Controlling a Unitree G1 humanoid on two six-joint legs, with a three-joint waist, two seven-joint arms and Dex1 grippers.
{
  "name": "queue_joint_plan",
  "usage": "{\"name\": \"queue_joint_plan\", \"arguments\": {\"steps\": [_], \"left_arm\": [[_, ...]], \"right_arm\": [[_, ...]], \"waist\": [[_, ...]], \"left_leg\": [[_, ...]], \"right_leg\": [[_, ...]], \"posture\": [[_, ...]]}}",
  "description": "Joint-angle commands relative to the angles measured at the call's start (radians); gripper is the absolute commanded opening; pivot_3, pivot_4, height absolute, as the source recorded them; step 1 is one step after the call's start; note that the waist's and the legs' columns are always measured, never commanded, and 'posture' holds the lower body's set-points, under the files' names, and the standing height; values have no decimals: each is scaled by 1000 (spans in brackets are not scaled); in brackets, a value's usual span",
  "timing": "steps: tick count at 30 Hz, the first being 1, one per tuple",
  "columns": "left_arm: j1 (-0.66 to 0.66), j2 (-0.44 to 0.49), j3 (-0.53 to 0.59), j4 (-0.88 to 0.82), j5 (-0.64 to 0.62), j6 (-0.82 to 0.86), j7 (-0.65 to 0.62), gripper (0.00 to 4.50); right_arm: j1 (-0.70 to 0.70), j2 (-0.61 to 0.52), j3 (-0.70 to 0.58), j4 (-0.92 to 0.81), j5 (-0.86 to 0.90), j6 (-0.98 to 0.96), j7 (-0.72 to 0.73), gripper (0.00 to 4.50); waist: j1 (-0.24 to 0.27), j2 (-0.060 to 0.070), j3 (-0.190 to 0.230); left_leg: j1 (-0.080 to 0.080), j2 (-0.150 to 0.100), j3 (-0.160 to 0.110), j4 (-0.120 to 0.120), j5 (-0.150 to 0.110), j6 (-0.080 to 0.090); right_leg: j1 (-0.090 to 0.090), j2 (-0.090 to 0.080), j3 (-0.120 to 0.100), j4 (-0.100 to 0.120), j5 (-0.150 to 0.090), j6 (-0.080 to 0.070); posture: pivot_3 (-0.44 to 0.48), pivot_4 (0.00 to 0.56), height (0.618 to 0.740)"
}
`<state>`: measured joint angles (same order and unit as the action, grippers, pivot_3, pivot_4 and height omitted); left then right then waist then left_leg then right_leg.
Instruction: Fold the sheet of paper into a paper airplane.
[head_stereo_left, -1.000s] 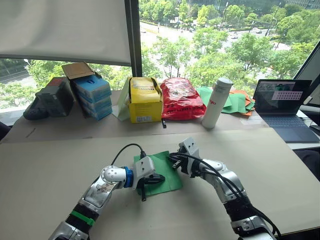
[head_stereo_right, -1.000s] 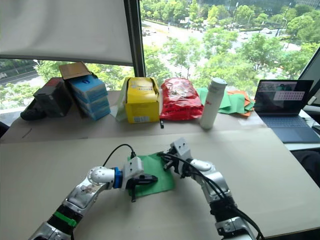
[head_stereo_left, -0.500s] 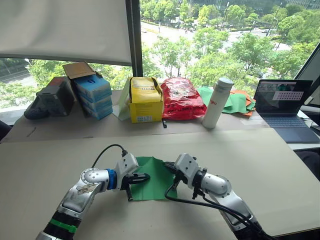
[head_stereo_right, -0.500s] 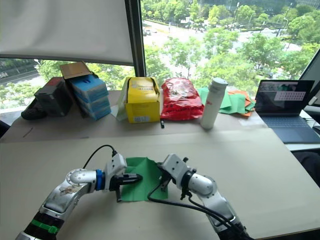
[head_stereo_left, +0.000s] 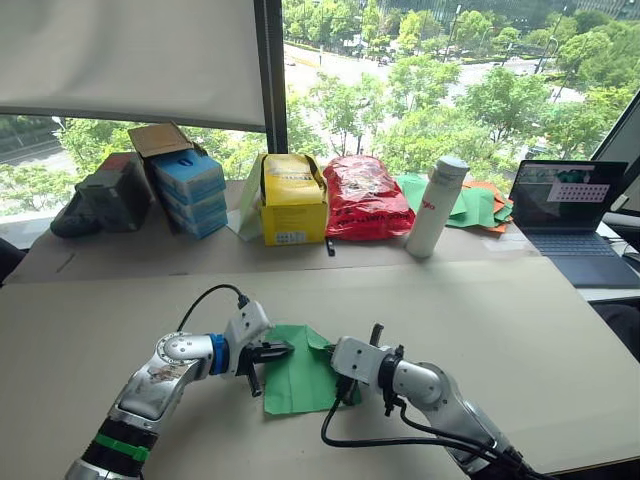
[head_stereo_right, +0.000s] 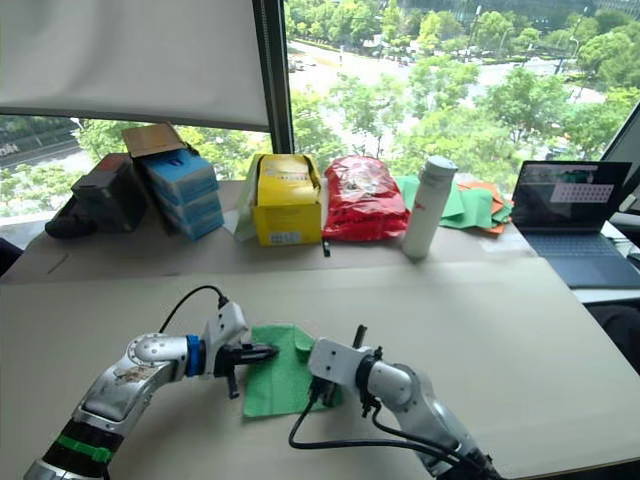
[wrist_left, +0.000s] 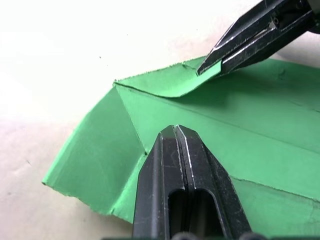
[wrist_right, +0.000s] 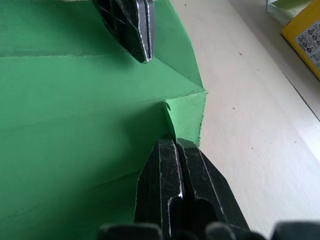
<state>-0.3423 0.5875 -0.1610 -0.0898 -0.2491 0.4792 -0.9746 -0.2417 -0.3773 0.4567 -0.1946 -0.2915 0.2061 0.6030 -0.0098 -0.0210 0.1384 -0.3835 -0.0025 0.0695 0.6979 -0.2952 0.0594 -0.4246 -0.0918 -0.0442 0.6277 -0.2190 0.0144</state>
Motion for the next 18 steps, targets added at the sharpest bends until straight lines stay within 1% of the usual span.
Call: {"name": "queue_joint_plan", "arguments": {"steps": [1, 4, 7, 10, 12, 18], "left_arm": [[-67, -22, -19, 6, -6, -8, -14, 0], [-112, -45, -50, 68, 22, -41, -21, 0], [-151, -59, -93, 154, 79, -105, -20, 0], [-190, -83, -118, 220, 113, -147, -17, 0], [-206, -94, -128, 247, 131, -165, -17, 0], [-235, -116, -166, 364, 205, -252, -16, 0]], "right_arm": [[-26, 5, 0, 6, -7, 28, 14, 24], [-46, 16, 2, 11, -6, 46, 22, 24], [-50, 16, 14, 7, -10, 66, 39, 24], [-43, 12, 17, -4, -12, 77, 46, 24], [-40, 10, 17, -7, -12, 80, 49, 24], [-32, 3, 19, -19, -22, 85, 54, 24]], "waist": [[0, 0, 0], [0, 0, 0], [-2, 0, 0], [-1, 0, 0], [-1, 0, 0], [0, 0, 0]], "left_leg": [[0, 0, 0, 0, 0, 0], [0, 0, 0, 0, 1, -1], [0, 0, 1, 1, 3, -5], [0, 0, 1, 1, 2, -4], [0, 0, 1, 1, 0, 0], [0, 0, 1, 1, 0, 0]], "right_leg": [[0, 0, 0, 0, 0, 0], [0, 1, -1, 0, 0, 0], [0, 2, -1, 0, 0, 0], [0, 2, -1, 0, 0, 0], [0, 2, -1, 0, 0, 0], [0, 2, -1, 0, 0, 0]], "posture": [[0, 150, 740], [0, 150, 740], [0, 150, 740], [0, 150, 740], [0, 150, 740], [0, 150, 740]]}}
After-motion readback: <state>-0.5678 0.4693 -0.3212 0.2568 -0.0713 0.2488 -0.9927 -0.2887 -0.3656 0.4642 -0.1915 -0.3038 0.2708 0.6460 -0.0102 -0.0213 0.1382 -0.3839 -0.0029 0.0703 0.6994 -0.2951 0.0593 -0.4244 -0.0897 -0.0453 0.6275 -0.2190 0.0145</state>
